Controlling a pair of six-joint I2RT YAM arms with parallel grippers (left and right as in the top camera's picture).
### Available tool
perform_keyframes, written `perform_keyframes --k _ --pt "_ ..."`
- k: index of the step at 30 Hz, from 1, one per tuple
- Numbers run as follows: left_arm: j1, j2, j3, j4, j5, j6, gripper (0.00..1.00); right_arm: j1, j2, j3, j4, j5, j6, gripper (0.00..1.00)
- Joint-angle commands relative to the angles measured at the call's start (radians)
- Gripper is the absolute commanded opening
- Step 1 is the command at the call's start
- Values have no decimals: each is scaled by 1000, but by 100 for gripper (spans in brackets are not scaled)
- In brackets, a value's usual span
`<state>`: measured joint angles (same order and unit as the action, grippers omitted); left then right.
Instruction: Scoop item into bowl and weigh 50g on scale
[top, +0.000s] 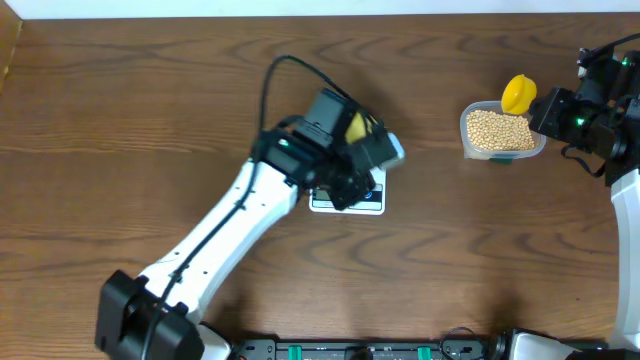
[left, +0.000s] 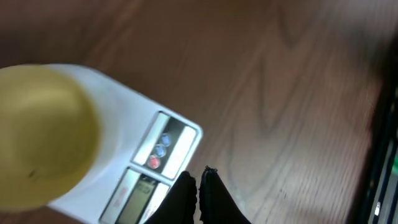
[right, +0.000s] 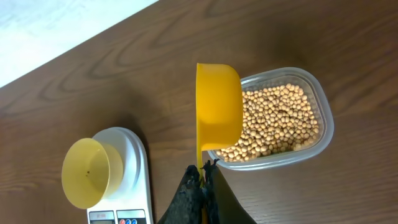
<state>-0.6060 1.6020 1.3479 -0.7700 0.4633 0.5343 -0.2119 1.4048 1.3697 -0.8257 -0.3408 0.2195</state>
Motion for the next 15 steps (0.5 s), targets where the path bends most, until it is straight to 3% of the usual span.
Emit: perform_keyframes --k 1,9,15 --pt "-60 74 -3 -12 -89 84 8 -3 -13 18 3 2 -19 1" --pt "-138 209 -3 -8 -140 188 8 -3 -13 18 2 23 -19 1" --pt "-145 271 -3 5 -257 191 8 -3 -13 18 3 24 -19 1"
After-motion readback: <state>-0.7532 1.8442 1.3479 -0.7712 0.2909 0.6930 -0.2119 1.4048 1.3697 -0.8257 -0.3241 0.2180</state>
